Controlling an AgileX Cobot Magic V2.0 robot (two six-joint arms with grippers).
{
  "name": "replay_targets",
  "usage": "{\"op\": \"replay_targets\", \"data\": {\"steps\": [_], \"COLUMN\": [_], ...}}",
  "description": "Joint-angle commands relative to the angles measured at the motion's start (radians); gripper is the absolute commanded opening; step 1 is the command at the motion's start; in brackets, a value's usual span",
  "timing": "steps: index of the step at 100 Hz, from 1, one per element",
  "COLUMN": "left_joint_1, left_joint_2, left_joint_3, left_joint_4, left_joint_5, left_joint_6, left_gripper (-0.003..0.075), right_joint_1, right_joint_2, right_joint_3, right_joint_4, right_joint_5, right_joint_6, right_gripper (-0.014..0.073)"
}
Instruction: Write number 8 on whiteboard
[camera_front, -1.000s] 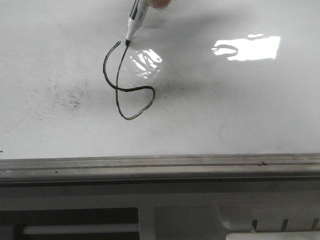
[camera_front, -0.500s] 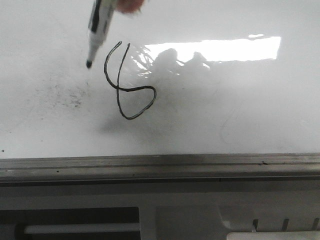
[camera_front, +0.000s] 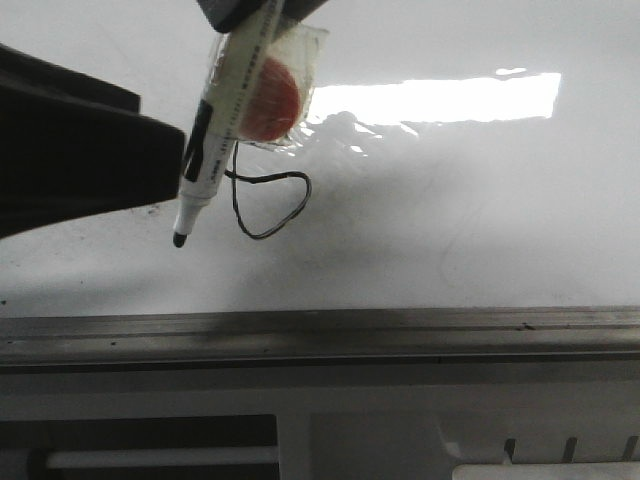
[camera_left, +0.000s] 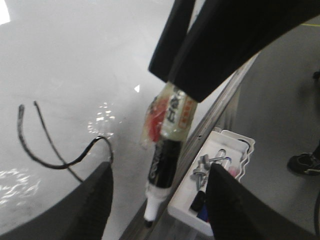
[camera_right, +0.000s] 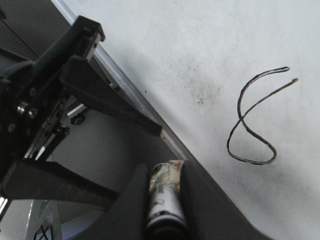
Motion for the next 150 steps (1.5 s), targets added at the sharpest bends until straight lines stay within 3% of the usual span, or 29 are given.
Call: {"op": "replay_targets", "data": {"steps": [1, 9, 16, 33, 45, 60, 68, 102, 150], "left_joint_1": [-0.004, -0.004, -0.004, -0.004, -0.004, -0.004, -0.004, 0.026, 0.053], "left_joint_2": [0.042, 0.072, 0.087, 0.090, 0.090, 0.090, 0.090, 0.090, 0.090], "left_joint_3": [-0.037, -0.037, -0.037, -0.037, -0.037, -0.037, -0.037, -0.037, -0.037], "left_joint_4": [-0.012, -0.023, -0.023, -0.023, -0.023, -0.035, -0.113, -0.691, -0.705], "left_joint_5": [-0.154, -0.159, -0.164, -0.170, -0.170, -0.168, -0.146, 0.049, 0.098], "left_joint_6": [-0.010, -0.010, -0.010, -0.010, -0.010, -0.010, -0.010, -0.010, -0.006], "left_gripper": [0.0385, 0.0360, 0.0293, -0.0020, -0.0020, -0.0020, -0.0020, -0.0020, -0.0020], "right_joint_1": [0.001, 0.001, 0.001, 0.001, 0.001, 0.001, 0.001, 0.001, 0.001], "right_joint_2": [-0.020, -0.020, -0.020, -0.020, -0.020, -0.020, -0.020, -0.020, -0.020], "right_joint_3": [-0.026, -0.026, -0.026, -0.026, -0.026, -0.026, -0.026, -0.026, -0.026], "right_joint_4": [0.015, 0.025, 0.049, 0.065, 0.057, 0.056, 0.048, 0.044, 0.044], "right_joint_5": [-0.060, -0.053, -0.053, -0.053, -0.060, -0.055, -0.059, -0.055, -0.051], "right_joint_6": [-0.013, -0.013, -0.013, -0.013, -0.014, -0.014, -0.014, -0.014, -0.014], "right_gripper": [-0.0043, -0.0043, -0.0044, -0.0043, 0.0001, 0.0322, 0.0423, 0.0395, 0.0395]}}
